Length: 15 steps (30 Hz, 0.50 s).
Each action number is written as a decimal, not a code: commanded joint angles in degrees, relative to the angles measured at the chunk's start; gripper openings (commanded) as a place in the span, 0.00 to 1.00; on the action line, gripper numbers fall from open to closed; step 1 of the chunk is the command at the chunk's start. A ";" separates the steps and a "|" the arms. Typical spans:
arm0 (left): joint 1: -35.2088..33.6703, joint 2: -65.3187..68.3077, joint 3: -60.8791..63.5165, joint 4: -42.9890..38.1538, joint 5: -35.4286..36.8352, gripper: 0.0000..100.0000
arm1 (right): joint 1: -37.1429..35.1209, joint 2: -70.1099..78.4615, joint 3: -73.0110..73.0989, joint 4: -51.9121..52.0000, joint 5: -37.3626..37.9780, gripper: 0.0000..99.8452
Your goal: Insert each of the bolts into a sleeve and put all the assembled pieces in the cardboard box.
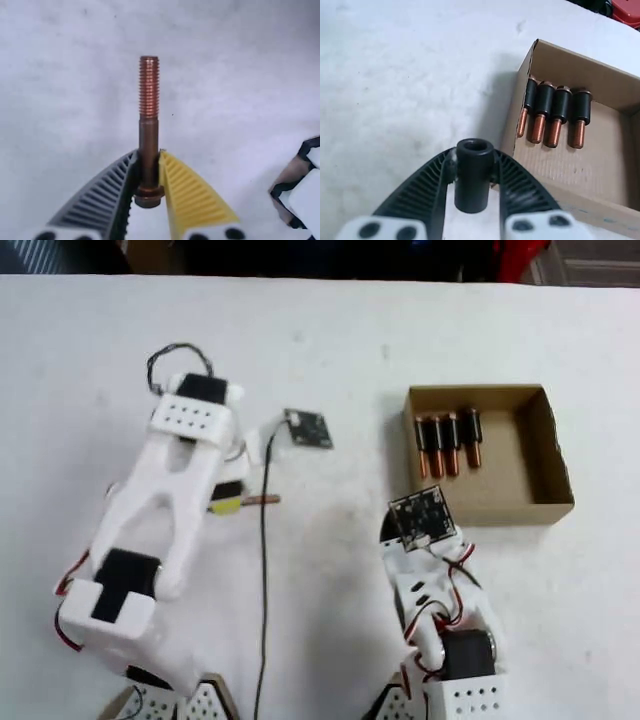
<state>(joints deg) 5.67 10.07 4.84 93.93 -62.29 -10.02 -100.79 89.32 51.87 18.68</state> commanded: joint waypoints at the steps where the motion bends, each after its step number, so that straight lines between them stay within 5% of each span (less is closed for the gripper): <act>1: -2.95 -3.21 3.78 -5.63 -4.22 0.02 | 0.13 -0.66 -0.53 -1.45 -0.18 0.02; 15: -5.05 -3.12 19.52 -20.04 -14.07 0.02 | 0.13 -0.66 -0.35 -1.45 -0.18 0.02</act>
<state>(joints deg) 1.01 10.07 23.47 76.44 -75.21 -9.93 -100.79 89.32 51.87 18.68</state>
